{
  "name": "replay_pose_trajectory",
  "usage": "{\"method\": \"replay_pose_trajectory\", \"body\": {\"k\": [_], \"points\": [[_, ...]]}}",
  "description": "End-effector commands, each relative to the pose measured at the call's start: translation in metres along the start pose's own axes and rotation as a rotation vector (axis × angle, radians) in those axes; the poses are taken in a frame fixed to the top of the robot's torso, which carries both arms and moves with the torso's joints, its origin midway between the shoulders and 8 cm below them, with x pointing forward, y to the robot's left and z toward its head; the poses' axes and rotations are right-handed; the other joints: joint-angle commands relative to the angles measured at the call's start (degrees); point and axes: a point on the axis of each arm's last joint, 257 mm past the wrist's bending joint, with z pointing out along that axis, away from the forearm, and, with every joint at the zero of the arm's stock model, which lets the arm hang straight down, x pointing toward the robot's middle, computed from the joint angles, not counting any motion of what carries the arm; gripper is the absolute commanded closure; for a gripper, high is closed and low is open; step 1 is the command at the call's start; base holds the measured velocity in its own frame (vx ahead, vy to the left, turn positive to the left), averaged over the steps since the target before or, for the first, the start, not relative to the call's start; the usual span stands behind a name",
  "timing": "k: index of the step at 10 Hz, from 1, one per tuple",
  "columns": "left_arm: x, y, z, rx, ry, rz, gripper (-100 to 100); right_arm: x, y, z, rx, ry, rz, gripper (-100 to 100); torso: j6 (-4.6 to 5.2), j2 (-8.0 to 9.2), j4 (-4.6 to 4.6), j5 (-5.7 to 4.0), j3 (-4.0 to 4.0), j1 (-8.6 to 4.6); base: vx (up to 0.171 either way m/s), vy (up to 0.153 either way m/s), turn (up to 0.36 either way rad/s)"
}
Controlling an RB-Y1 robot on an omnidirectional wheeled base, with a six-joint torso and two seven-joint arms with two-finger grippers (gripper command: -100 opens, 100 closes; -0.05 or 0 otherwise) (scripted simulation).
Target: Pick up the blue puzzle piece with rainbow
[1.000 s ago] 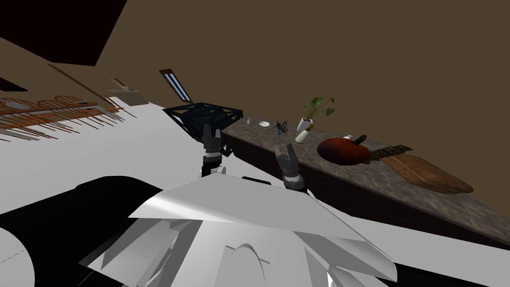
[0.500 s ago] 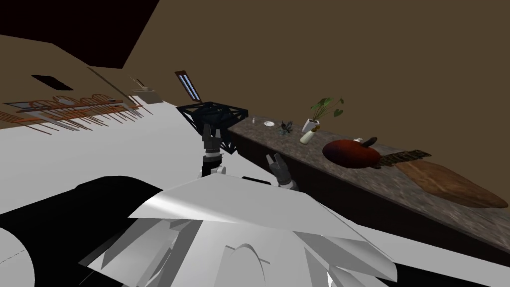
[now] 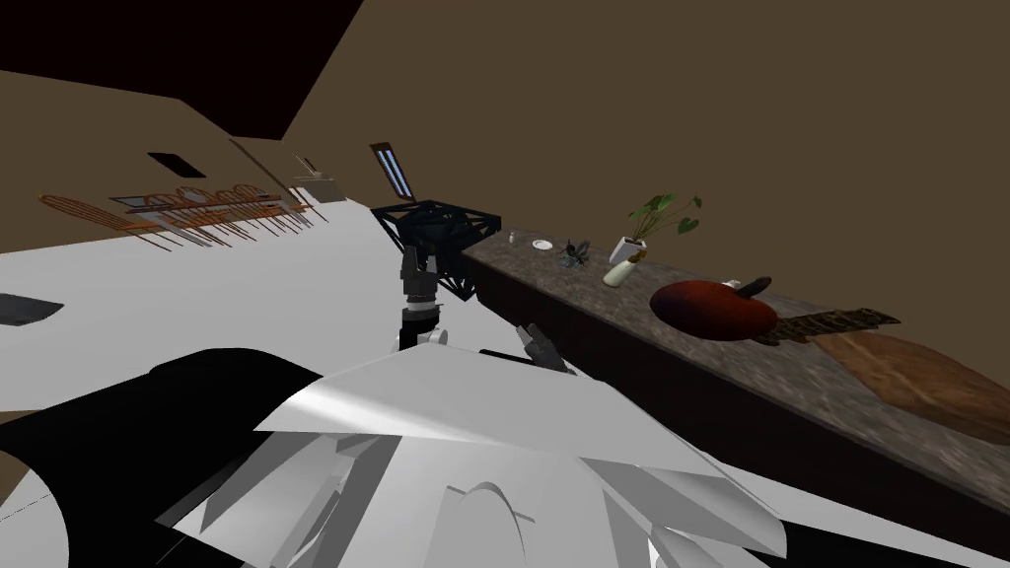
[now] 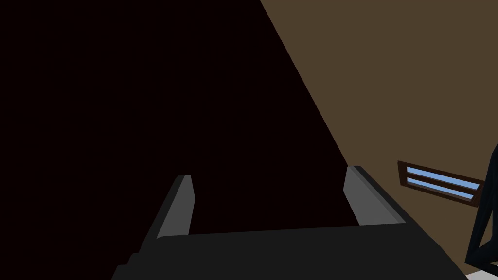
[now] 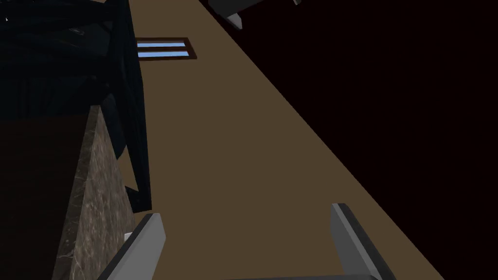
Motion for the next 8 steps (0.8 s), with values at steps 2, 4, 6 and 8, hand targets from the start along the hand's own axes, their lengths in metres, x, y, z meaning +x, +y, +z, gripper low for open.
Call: {"method": "replay_pose_trajectory", "body": {"k": [2, 4, 6, 8], "points": [[0.0, 0.0, 0.0, 0.0, 0.0, 0.0, 0, 0.029, -0.029, -0.028, 0.093, 0.082, 0.045, -100, -0.04, 0.03, 0.0, -0.01, 0.01, -0.01, -0.075, 0.025, 0.204], [0.0, 0.0, 0.0, 0.0, 0.0, 0.0, 0, 0.052, -0.05, -0.053, 0.167, 0.139, 0.082, -100, -0.03, -0.01, 0.0, -0.02, -0.01, -0.05, -0.063, 0.019, 0.178], [0.0, 0.0, 0.0, 0.0, 0.0, 0.0, 0, 0.068, -0.069, -0.081, 0.242, 0.189, 0.103, -100, 0.02, -0.13, -0.02, -0.03, -0.07, -0.11, -0.03, 0.012, 0.12], [0.0, 0.0, 0.0, 0.0, 0.0, 0.0, 0, 0.086, -0.083, -0.113, 0.32, 0.248, 0.13, -100, 0.01, -0.14, -0.03, -0.02, -0.08, -0.11, -0.036, 0.013, 0.241]]}}
